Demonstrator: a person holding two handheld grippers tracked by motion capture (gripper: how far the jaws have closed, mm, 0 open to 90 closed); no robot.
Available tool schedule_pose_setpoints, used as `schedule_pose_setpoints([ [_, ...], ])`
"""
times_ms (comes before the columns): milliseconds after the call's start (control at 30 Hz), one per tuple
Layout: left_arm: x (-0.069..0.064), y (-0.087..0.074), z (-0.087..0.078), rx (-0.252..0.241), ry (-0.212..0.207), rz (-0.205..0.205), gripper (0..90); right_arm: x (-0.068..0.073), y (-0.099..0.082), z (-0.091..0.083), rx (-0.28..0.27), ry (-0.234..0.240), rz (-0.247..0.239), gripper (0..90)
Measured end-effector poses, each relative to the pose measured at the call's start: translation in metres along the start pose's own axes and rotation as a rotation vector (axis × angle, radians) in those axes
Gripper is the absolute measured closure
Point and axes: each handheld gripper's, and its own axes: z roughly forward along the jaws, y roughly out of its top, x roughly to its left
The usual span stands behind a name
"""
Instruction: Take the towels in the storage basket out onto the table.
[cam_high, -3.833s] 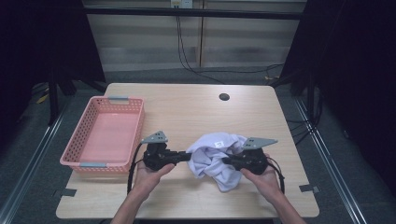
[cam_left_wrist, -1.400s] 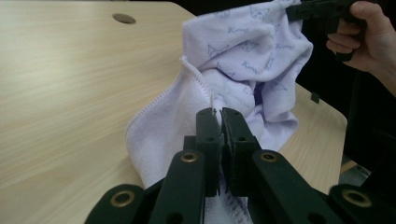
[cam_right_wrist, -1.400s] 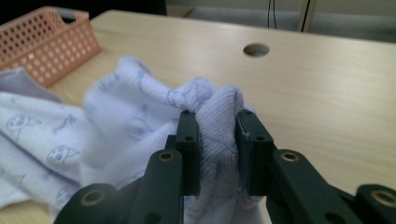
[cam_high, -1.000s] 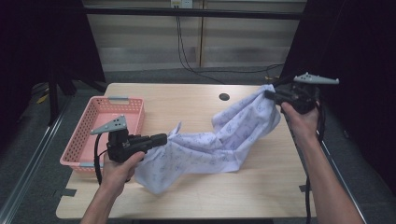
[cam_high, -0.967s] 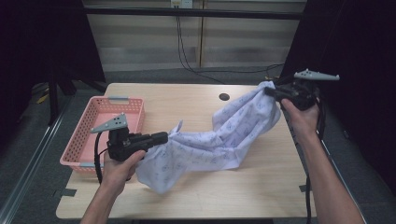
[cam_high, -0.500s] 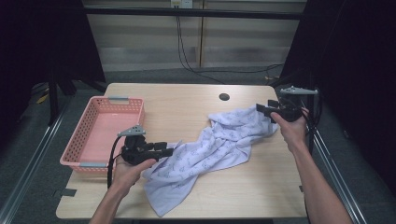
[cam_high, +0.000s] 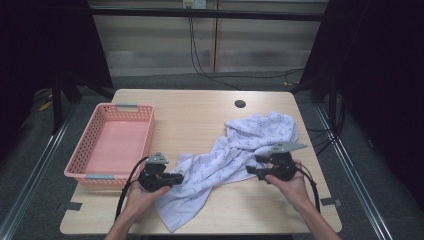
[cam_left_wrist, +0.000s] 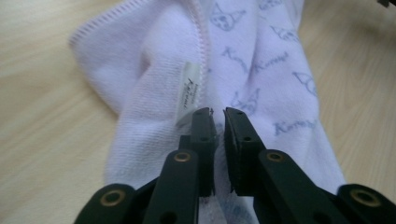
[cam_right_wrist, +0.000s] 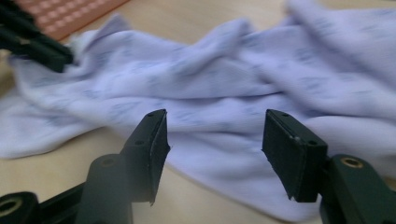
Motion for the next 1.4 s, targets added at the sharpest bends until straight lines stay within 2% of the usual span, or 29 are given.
schedule_pose_setpoints([
  [67,-0.004,-0.002,0.003,0.02,-0.016,0.015,85.9,0.013,-0.005,0.007,0.007,0.032,-0.017,45.7],
  [133,-0.005,-0.002,0.006,0.017,-0.027,0.013,86.5,0.025,-0.01,0.017,0.019,0.104,-0.006,49.3],
  [200,-0.004,-0.002,0.006,0.018,-0.024,0.003,86.3,0.04,-0.015,0.034,0.073,0.148,-0.043,51.6],
  [233,-0.003,-0.002,0.006,0.006,-0.036,-0.013,85.4,0.045,-0.016,0.04,0.084,0.168,-0.042,51.6],
  [333,-0.002,-0.002,0.005,-0.016,-0.032,-0.034,81.0,0.062,-0.017,0.06,0.113,0.214,-0.075,49.5],
  [400,-0.001,-0.002,0.003,-0.036,-0.043,-0.04,78.6,0.072,-0.013,0.071,0.108,0.224,-0.097,46.1],
  [500,0.0,0.0,0.004,-0.051,-0.04,-0.05,77.3,0.079,-0.005,0.082,0.098,0.246,-0.1,46.1],
  [567,0.0,0.0,0.003,-0.058,-0.046,-0.053,77.1,0.082,-0.002,0.092,0.11,0.224,-0.139,46.1],
  [633,-0.001,0.0,0.003,-0.073,-0.067,-0.069,74.5,0.082,-0.004,0.1,0.098,0.216,-0.124,51.2],
  [700,-0.001,0.002,0.003,-0.08,-0.061,-0.067,70.1,0.083,-0.002,0.1,0.114,0.179,-0.153,65.9],
  [767,-0.002,0.003,0.002,-0.087,-0.049,-0.07,68.2,0.08,-0.002,0.099,0.148,0.166,-0.151,77.4],
  [800,-0.002,0.003,0.002,-0.097,-0.066,-0.084,66.0,0.078,-0.005,0.098,0.147,0.173,-0.143,82.2],
  [833,-0.003,0.003,0.001,-0.095,-0.067,-0.081,65.0,0.075,-0.007,0.095,0.152,0.187,-0.124,83.9],
  [867,-0.004,0.004,0.001,-0.098,-0.053,-0.069,64.4,0.072,-0.009,0.09,0.163,0.185,-0.134,85.2],
  [933,-0.004,0.003,-0.001,-0.099,-0.038,-0.061,62.2,0.066,-0.012,0.077,0.177,0.134,-0.148,86.4],
  [1033,-0.004,0.005,0.0,-0.104,-0.07,-0.083,60.6,0.044,-0.021,0.055,0.184,0.092,-0.093,86.9],
  [1067,-0.006,0.006,0.001,-0.102,-0.045,-0.072,60.6,0.036,-0.022,0.049,0.183,0.074,-0.098,86.9],
  [1133,-0.01,0.007,0.001,-0.103,-0.058,-0.05,63.5,0.021,-0.025,0.033,0.185,0.026,-0.079,86.9],
  [1167,-0.012,0.007,0.002,-0.089,-0.044,-0.03,64.0,0.014,-0.027,0.026,0.176,0.003,-0.077,86.9],
  [1200,-0.012,0.007,0.002,-0.09,-0.066,-0.045,65.5,0.005,-0.03,0.019,0.175,-0.029,-0.077,86.9],
  [1233,-0.011,0.009,0.002,-0.105,-0.112,-0.055,66.8,-0.005,-0.033,0.013,0.167,-0.023,-0.035,86.9],
  [1300,-0.015,0.015,0.0,-0.115,-0.063,-0.028,69.0,-0.019,-0.035,0.003,0.142,-0.046,0.003,86.9],
  [1333,-0.016,0.017,-0.001,-0.124,-0.064,-0.018,68.8,-0.024,-0.036,-0.001,0.135,-0.054,0.011,86.8],
  [1367,-0.016,0.019,-0.001,-0.141,-0.075,-0.023,67.8,-0.027,-0.037,-0.004,0.135,-0.068,-0.012,86.7],
  [1400,-0.015,0.019,0.0,-0.137,-0.067,-0.025,66.1,-0.032,-0.038,-0.008,0.15,-0.106,-0.02,86.5],
])
